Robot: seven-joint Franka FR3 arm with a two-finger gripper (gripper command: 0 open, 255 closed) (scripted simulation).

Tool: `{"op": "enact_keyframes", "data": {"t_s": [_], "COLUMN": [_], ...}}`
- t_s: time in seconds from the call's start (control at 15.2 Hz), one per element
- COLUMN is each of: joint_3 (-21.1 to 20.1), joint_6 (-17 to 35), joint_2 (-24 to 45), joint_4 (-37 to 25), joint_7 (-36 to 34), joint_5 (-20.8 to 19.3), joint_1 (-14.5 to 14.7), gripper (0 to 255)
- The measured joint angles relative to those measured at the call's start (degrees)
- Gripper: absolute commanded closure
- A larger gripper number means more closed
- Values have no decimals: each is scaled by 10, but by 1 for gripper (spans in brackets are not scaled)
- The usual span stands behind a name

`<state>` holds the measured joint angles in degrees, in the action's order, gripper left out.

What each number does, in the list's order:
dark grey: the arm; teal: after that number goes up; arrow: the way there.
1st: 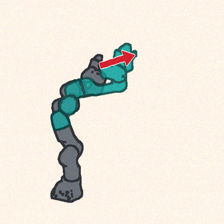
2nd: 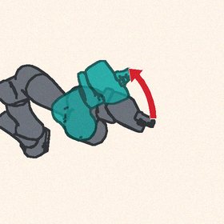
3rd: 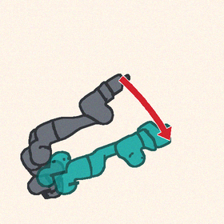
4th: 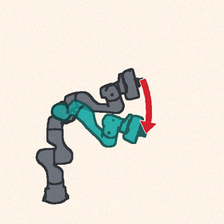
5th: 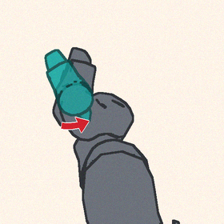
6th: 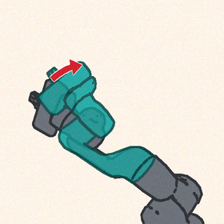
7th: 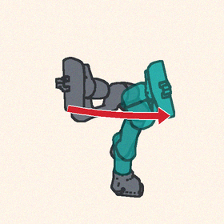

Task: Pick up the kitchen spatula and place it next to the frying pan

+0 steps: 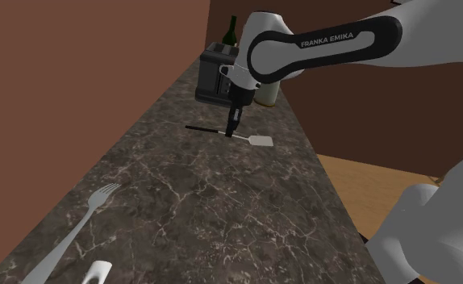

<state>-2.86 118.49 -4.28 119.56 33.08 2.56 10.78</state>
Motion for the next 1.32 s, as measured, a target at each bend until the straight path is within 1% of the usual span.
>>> {"op": "enact_keyframes", "data": {"t_s": [0.33, 0.46, 0.73, 1.32], "joint_3": [0, 0, 0, 1], "joint_6": [0, -9, -36, -105], "joint_2": [0, -1, -11, -17], "joint_4": [0, -7, -25, -89], "joint_7": [0, -1, -2, -2], "joint_5": [0, 0, 0, -1], "joint_1": [0, 0, 0, -1], "gripper": [255, 255, 255, 255]}}
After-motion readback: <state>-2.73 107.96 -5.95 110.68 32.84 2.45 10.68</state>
